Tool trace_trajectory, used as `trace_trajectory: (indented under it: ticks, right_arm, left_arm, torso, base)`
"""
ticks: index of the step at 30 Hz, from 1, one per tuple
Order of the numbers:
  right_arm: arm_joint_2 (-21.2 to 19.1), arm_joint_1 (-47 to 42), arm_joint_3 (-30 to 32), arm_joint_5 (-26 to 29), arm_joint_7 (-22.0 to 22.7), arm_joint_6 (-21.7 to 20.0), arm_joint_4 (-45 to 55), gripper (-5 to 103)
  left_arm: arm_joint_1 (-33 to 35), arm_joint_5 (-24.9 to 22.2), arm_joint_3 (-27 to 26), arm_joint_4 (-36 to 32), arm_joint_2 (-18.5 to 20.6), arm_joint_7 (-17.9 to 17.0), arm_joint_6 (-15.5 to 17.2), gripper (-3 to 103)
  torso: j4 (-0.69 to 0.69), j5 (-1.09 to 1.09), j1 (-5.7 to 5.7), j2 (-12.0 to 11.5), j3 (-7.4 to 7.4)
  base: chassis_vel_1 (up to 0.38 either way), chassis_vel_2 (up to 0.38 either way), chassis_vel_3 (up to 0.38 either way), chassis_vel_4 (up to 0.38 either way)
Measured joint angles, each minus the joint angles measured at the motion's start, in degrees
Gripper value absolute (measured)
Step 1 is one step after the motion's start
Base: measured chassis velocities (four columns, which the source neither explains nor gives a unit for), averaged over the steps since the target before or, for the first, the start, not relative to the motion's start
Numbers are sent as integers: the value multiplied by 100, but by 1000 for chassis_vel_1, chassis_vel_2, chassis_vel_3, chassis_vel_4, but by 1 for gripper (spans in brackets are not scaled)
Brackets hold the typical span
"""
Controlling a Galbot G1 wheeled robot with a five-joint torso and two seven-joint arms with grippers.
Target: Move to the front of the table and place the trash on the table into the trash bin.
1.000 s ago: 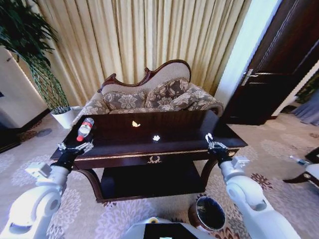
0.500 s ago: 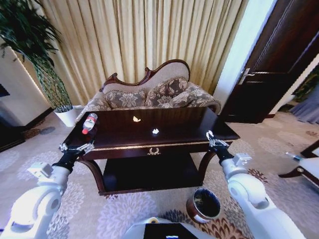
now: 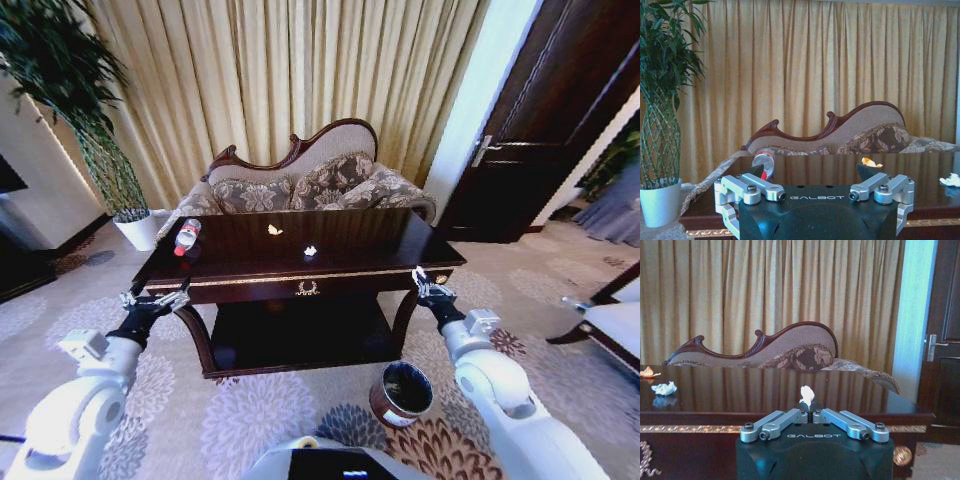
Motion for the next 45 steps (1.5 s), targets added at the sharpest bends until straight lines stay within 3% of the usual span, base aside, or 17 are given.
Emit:
trace_trajectory:
  ticks: [11,15,17,25,32,45]
  right_arm:
    - [345,-48,-154,-170,-54,317,-603,0]
    - [625,-156,-184,-577,-169,437,-1217,0]
    - [898,-280,-164,-1293,-470,726,-2097,0]
    - [1283,-33,-156,-1790,-467,1068,-3566,0]
    - [1412,206,-209,-1965,-423,1161,-3975,-1]
    - [1429,389,-298,-2043,-351,1289,-4043,47]
  left_arm:
    - [27,34,50,140,-104,186,-107,100]
    - [-7,22,46,179,-111,238,-127,100]
    - [-49,-8,25,208,-84,249,-132,100]
    - [-44,7,-5,273,-113,260,-133,100]
    - [-30,18,-58,233,-156,254,-182,100]
    - [20,58,-93,172,-229,238,-202,100]
  torso:
    - [1,-1,-2,2,-1]
    - [0,0,0,1,0]
    - [-2,1,2,-1,1]
    - [1,1,0,0,0]
    - [0,0,1,0,1]
    - [0,0,0,0,0]
  base:
    - [73,-71,-78,78]
    - [0,0,0,0]
    - [0,0,0,0]
    - [0,0,0,0]
    - [0,0,0,0]
    - [0,0,0,0]
